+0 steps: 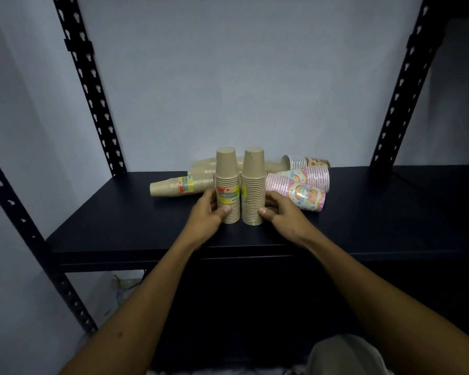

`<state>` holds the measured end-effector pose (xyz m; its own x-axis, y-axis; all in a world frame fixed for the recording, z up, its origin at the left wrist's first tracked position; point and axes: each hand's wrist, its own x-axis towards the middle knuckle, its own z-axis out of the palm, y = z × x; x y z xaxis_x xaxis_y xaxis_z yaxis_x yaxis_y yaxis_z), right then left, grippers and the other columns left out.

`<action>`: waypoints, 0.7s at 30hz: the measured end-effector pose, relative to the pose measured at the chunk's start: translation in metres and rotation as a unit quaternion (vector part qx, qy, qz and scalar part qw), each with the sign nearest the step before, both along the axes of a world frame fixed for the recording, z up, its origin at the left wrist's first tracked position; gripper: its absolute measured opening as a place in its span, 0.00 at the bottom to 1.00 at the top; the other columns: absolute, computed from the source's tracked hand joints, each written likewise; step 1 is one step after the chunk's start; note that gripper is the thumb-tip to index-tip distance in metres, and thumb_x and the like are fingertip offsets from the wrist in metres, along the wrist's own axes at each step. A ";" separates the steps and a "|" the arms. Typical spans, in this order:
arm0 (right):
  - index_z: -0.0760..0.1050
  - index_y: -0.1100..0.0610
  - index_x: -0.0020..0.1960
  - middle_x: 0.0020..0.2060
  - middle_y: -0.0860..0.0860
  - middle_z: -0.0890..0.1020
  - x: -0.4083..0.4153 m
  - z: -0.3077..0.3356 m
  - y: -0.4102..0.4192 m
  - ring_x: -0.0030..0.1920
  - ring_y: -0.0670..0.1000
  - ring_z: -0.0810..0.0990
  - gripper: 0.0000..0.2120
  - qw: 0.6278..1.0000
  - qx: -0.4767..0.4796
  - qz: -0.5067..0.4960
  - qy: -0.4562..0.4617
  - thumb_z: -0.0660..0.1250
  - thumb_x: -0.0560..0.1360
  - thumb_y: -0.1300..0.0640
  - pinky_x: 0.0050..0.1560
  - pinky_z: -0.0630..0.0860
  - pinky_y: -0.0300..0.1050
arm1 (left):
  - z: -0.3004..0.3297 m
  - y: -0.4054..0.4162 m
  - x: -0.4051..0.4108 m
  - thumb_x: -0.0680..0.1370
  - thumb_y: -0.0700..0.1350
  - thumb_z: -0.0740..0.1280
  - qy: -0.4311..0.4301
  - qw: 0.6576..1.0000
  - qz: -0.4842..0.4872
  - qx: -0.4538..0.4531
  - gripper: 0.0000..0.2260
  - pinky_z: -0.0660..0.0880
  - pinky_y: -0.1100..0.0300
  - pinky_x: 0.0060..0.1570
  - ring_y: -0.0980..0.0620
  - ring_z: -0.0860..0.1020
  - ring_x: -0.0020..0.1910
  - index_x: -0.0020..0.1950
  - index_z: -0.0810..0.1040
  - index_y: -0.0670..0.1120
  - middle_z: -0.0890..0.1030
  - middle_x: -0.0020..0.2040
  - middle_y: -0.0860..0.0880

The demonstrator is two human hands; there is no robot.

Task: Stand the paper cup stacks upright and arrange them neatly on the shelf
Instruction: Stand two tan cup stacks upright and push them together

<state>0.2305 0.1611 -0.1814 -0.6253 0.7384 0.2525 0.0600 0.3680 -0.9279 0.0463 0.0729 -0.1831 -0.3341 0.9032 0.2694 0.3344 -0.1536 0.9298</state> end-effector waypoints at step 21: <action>0.78 0.56 0.60 0.54 0.52 0.84 -0.039 0.002 0.026 0.56 0.51 0.82 0.23 0.998 -0.016 0.047 0.025 0.78 0.67 0.57 0.59 0.78 0.51 | -0.007 0.013 -0.045 0.73 0.48 0.74 0.053 0.998 0.015 -0.010 0.24 0.72 0.56 0.63 0.55 0.75 0.62 0.64 0.68 0.51 0.76 0.64 0.50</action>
